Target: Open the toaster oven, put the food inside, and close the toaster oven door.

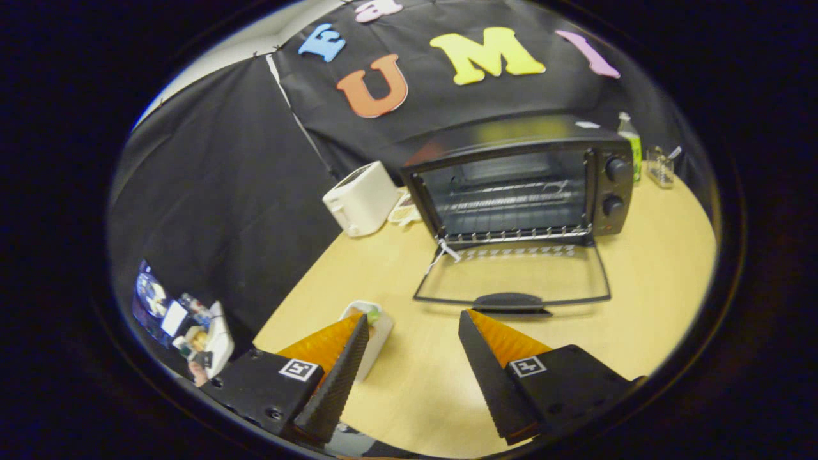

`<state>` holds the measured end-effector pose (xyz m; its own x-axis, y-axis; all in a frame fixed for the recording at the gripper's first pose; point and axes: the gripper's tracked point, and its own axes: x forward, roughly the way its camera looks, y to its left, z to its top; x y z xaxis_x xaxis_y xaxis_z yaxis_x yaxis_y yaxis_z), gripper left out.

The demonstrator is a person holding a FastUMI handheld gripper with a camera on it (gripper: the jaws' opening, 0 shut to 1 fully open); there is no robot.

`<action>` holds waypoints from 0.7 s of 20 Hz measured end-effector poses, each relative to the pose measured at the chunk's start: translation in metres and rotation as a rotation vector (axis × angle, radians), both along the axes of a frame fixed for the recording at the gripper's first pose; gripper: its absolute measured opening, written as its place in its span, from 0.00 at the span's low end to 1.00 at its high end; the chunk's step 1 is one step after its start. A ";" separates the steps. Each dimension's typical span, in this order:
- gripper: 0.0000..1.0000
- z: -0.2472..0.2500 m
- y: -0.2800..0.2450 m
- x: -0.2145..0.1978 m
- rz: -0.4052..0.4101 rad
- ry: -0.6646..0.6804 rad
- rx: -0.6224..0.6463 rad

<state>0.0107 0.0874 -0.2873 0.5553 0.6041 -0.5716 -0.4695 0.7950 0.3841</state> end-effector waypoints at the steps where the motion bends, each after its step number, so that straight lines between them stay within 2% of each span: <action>1: 0.94 -0.006 0.007 -0.004 0.021 0.084 0.011; 3: 0.93 -0.018 0.023 -0.008 0.068 0.221 0.039; 6: 0.91 -0.026 0.052 -0.009 0.137 0.310 0.092; 10: 0.85 -0.049 0.065 -0.009 0.122 0.372 0.050; 14: 0.73 -0.048 0.075 -0.013 0.123 0.394 0.069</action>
<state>-0.0023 0.1620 -0.3350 0.2230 0.6968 -0.6817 -0.3657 0.7080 0.6041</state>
